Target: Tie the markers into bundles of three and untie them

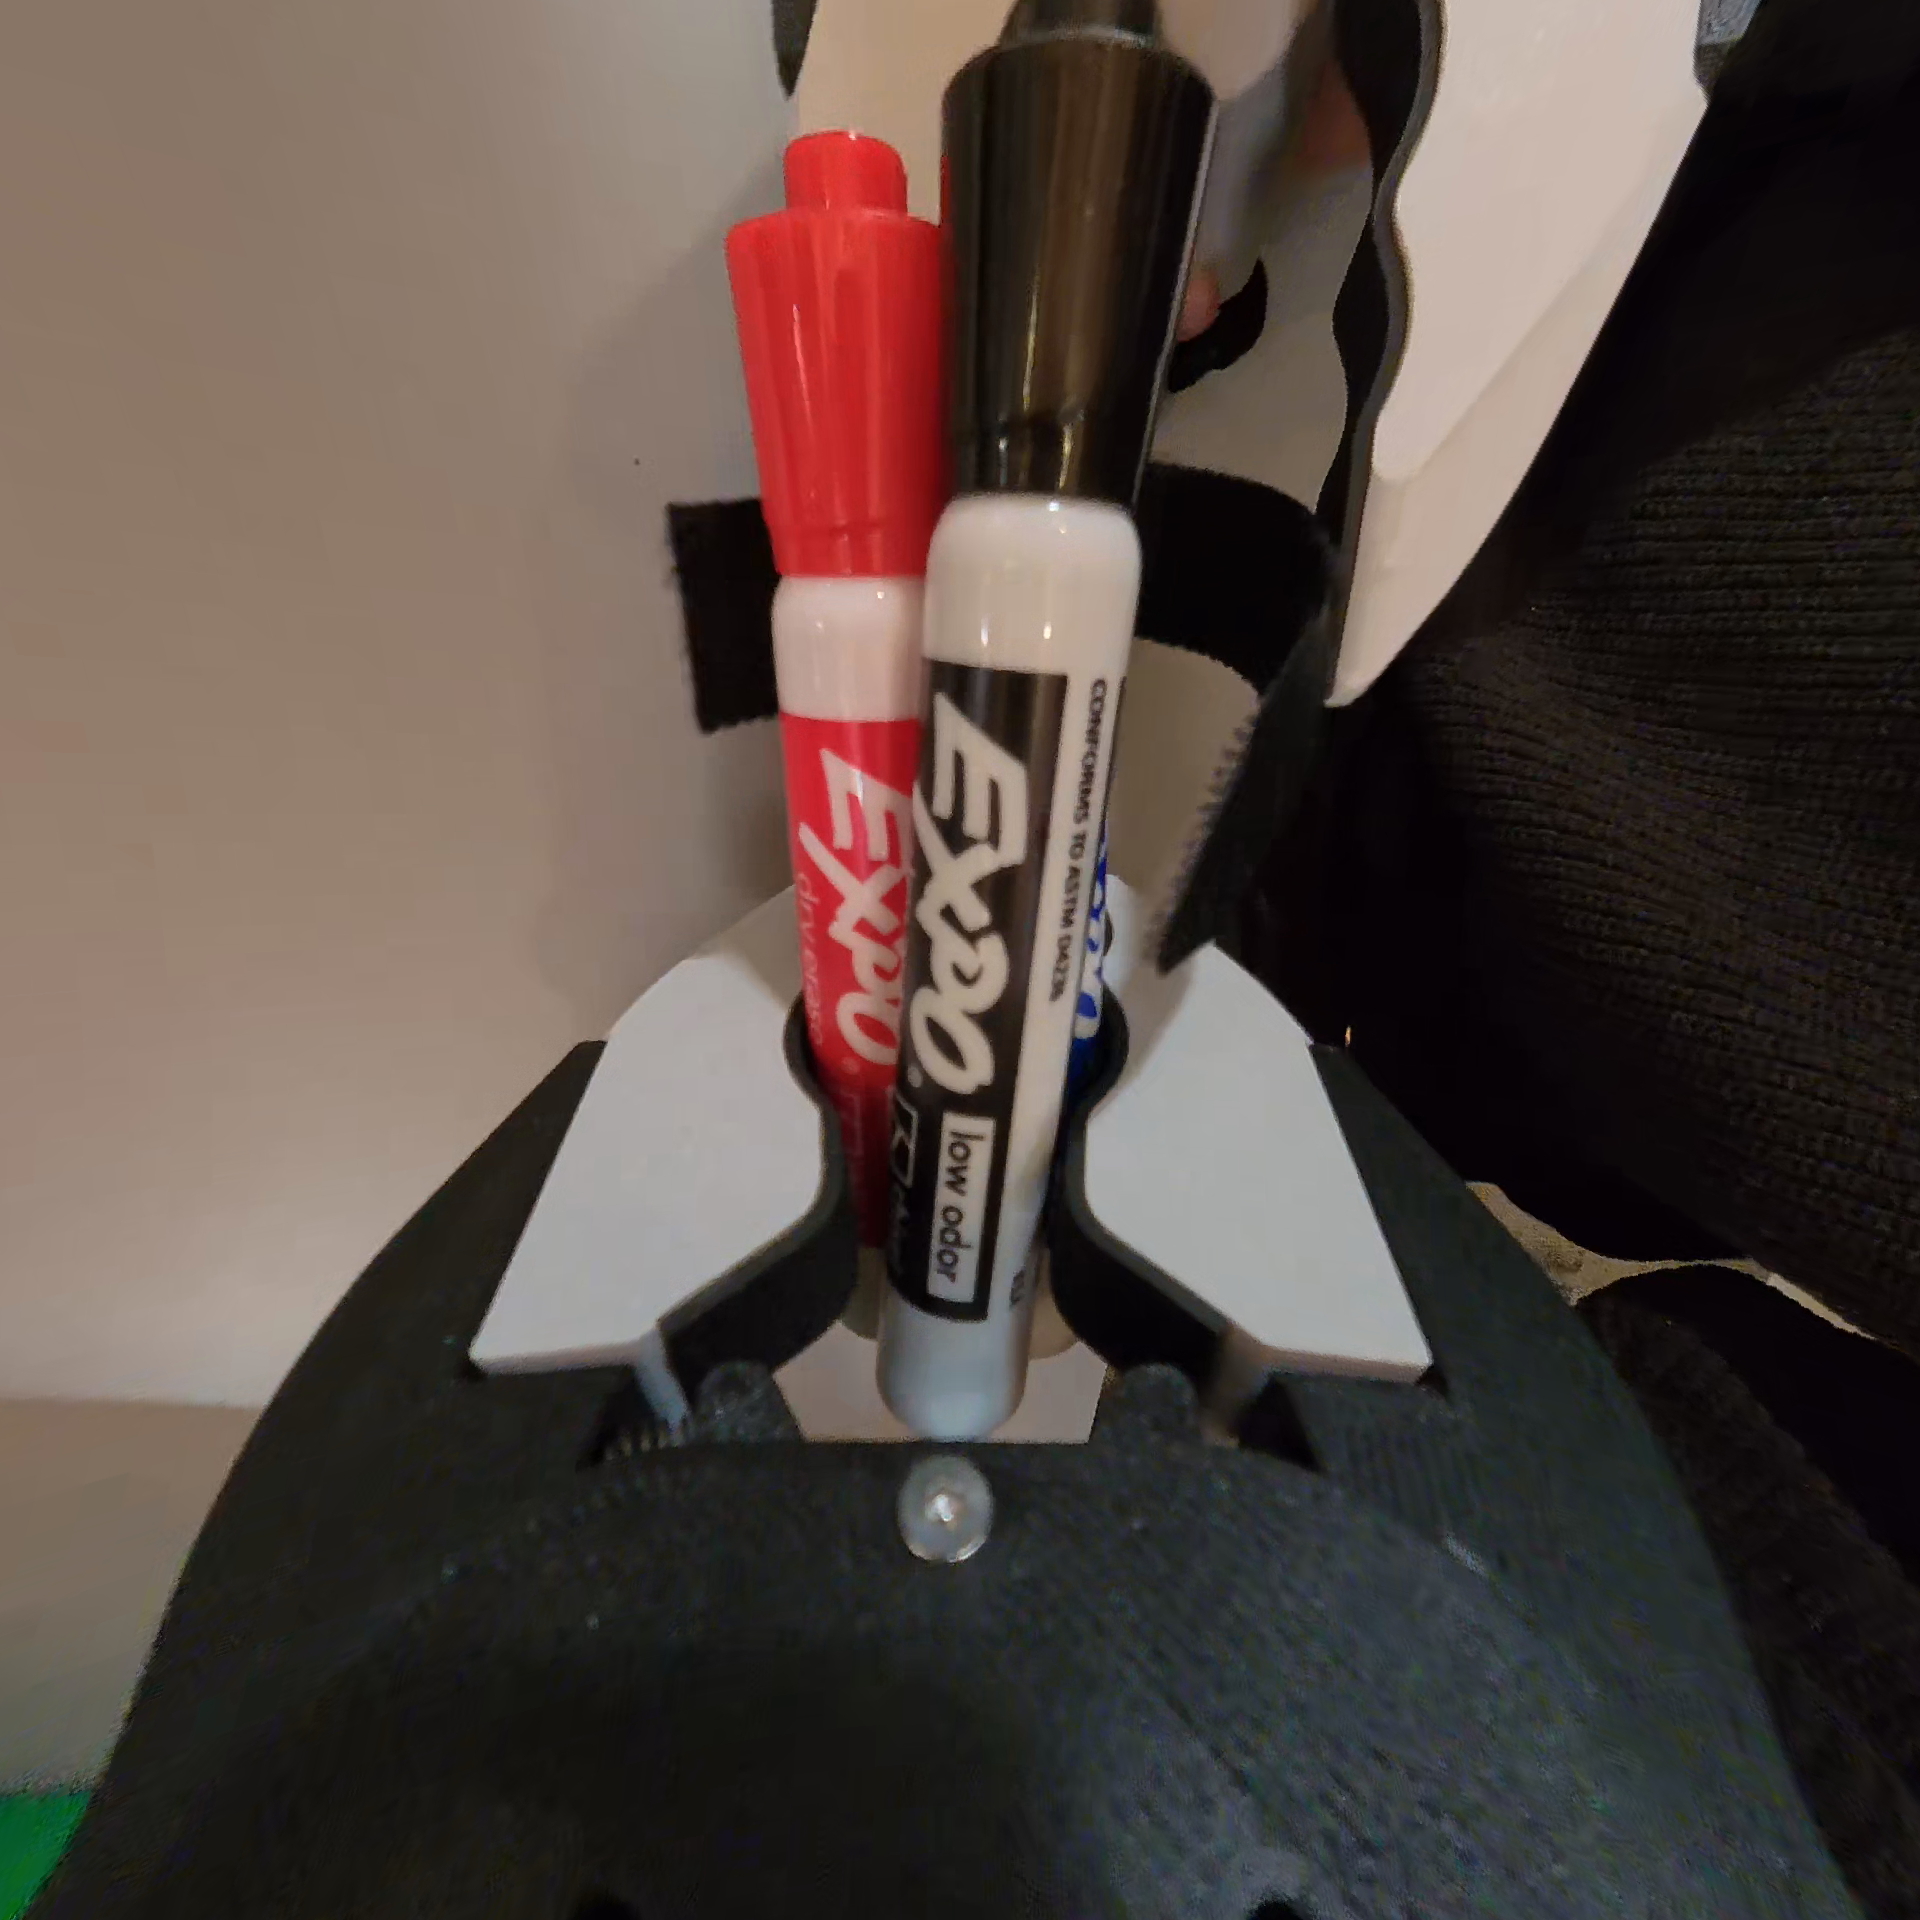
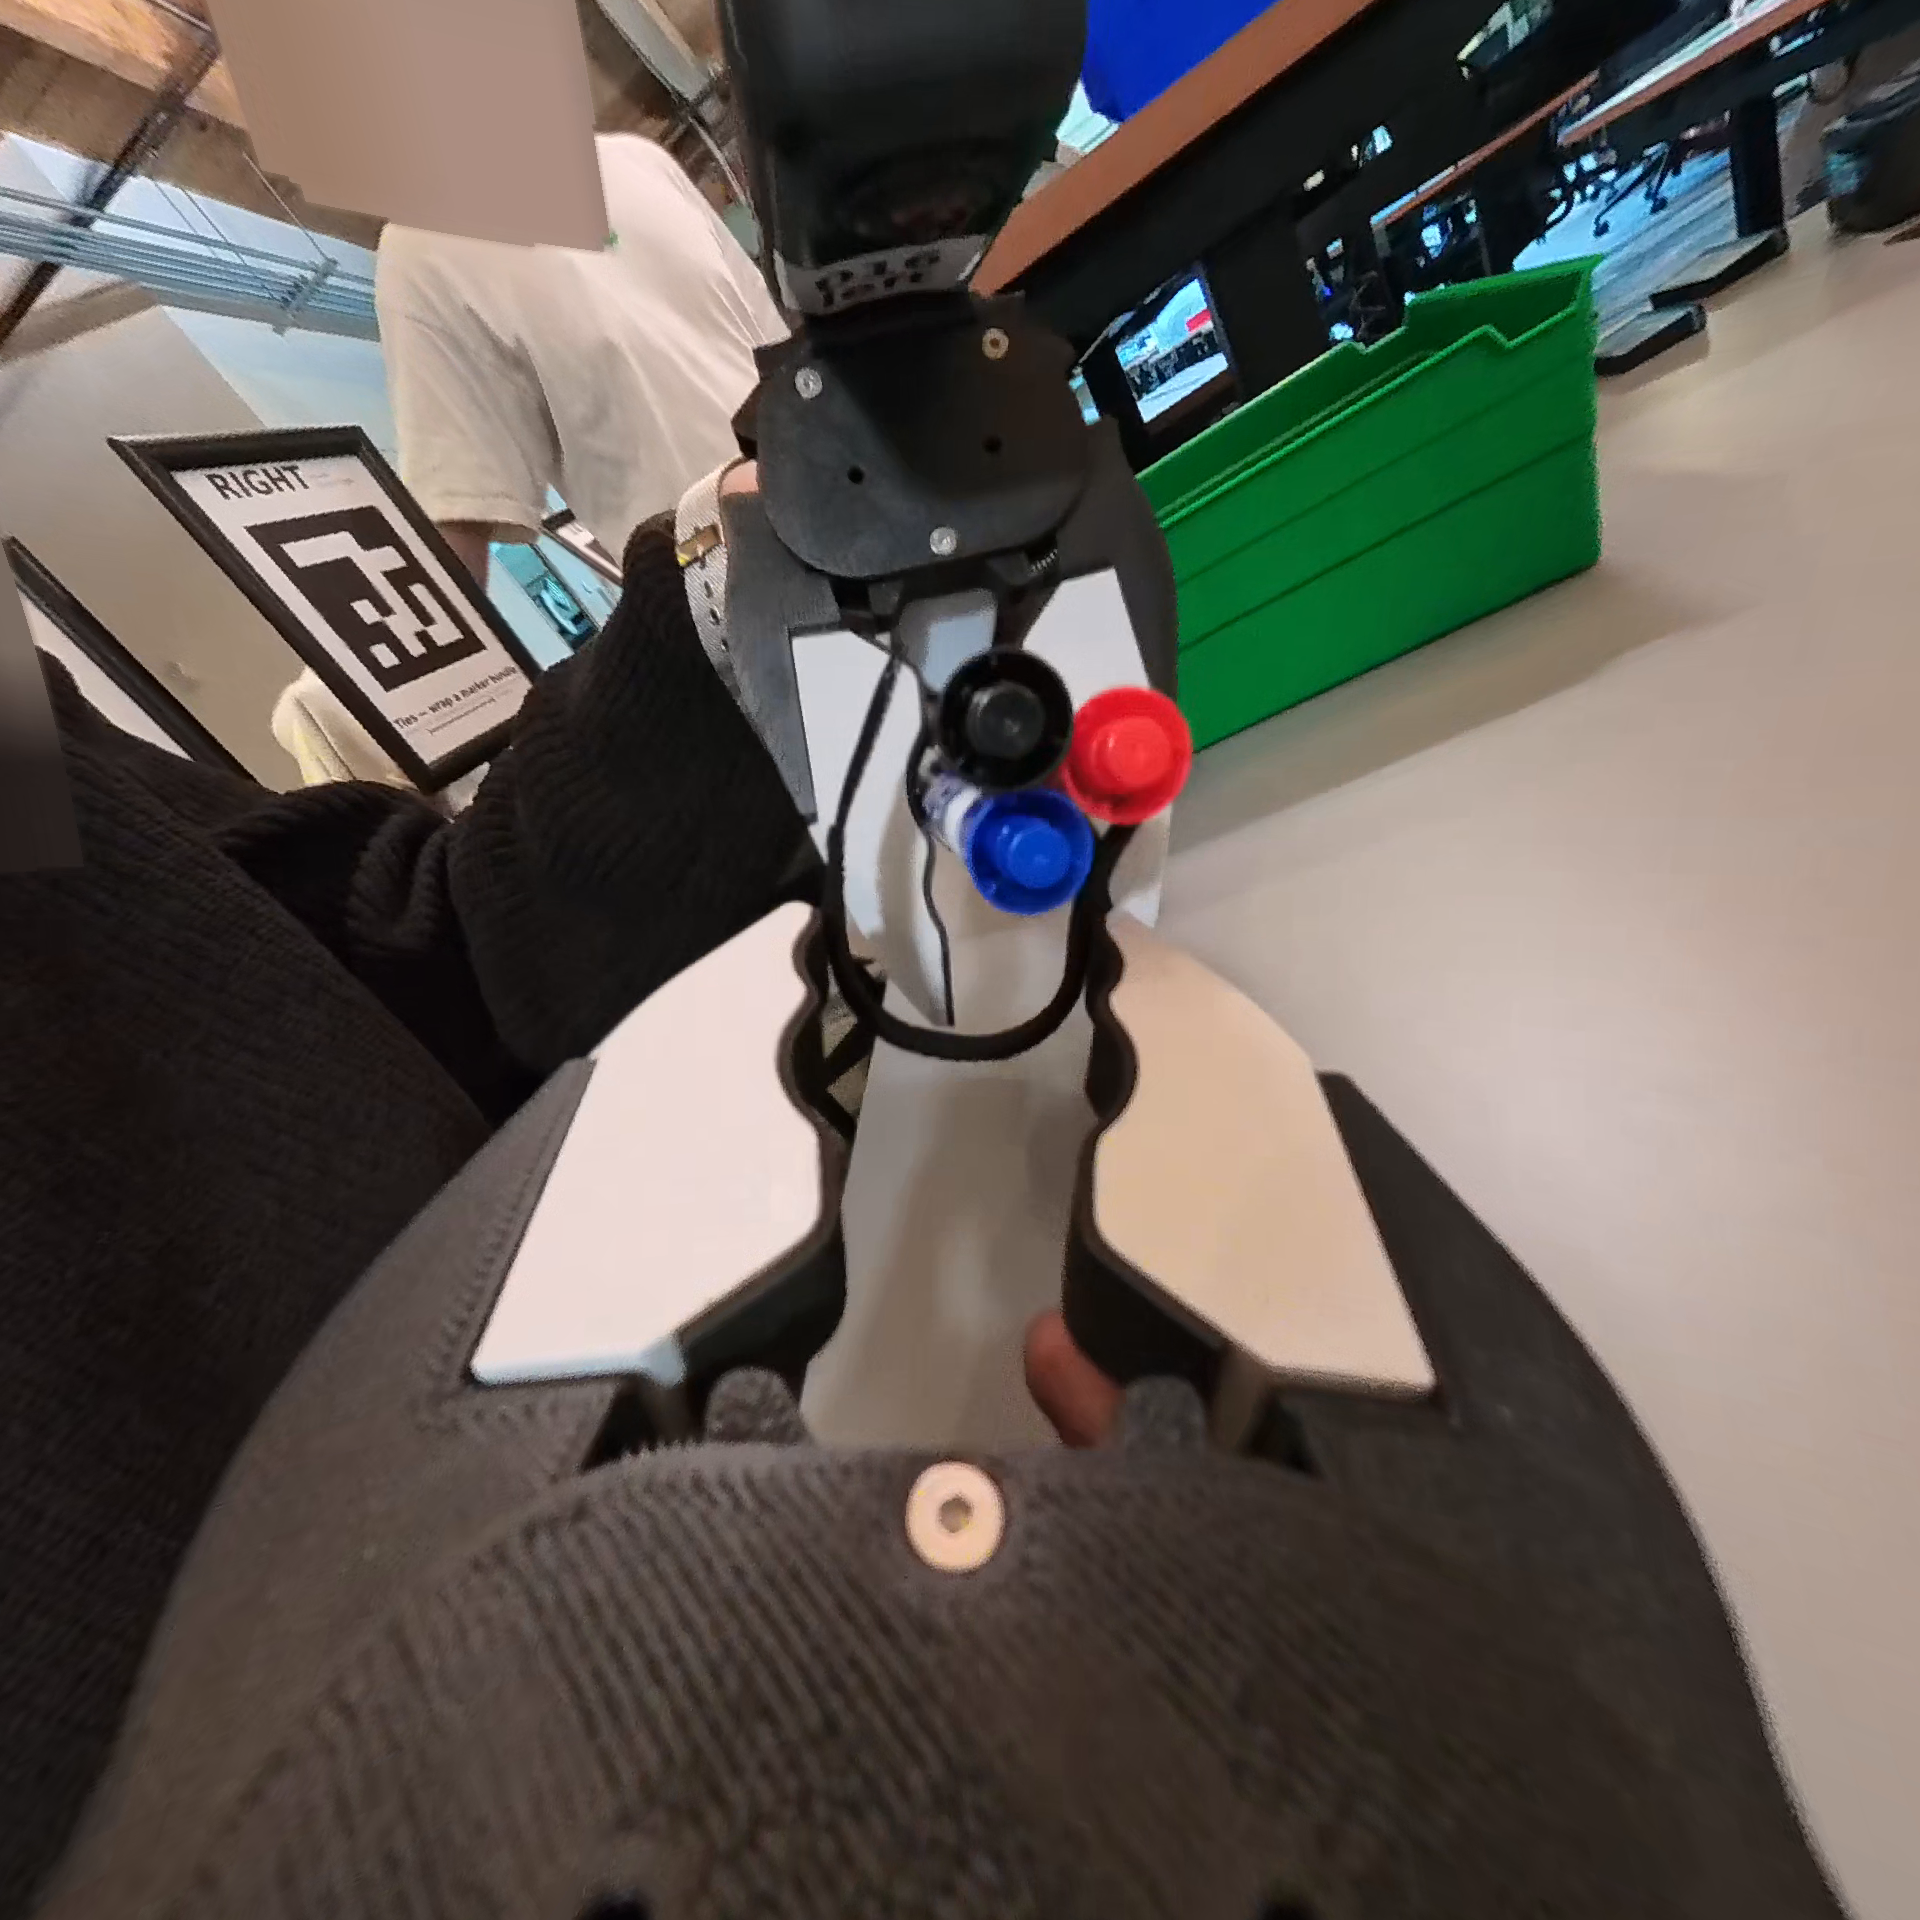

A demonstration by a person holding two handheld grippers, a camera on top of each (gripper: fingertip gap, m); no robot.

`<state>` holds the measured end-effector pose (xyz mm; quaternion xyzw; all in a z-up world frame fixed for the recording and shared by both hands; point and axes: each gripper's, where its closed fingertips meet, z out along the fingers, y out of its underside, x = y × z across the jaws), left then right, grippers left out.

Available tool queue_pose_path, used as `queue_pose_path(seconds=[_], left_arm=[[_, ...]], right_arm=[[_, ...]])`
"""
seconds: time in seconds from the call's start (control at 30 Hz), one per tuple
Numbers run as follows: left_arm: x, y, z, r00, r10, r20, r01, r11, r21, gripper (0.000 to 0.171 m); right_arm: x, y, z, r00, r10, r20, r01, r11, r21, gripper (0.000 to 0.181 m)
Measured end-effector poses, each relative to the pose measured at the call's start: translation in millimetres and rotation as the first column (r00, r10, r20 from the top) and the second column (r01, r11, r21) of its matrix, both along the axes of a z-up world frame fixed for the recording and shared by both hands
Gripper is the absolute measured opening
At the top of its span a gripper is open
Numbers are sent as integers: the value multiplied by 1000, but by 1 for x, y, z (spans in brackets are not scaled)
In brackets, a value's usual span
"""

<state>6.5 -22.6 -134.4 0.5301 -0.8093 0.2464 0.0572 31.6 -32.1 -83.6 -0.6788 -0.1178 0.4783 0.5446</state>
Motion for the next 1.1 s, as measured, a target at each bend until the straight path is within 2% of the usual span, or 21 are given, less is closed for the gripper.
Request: queue_pose_path(seconds=[0.3, 0.57, 0.87, 1.1], left_arm=[[5, -15, -4, 999, -50, -14, 50, 999, 1, 46], [6, -18, -8, 998, -53, -32, 53, 999, 5, 46], [5, -18, -14, 997, -47, -65, 48, 999, 17, 46], [5, -19, -20, 994, -48, -96, 53, 997, 48, 46]], right_arm=[[9, 2, 10, 994, -22, -110, 23, 1000, 13, 49], [9, 1, 9, 994, -4, -105, 3, 1000, -7, 52], [9, 3, 1, 996, -4, -88, -2, 998, -59, 50], [14, 5, -3, 984, 9, -177, -33, 990, -135, 45]])
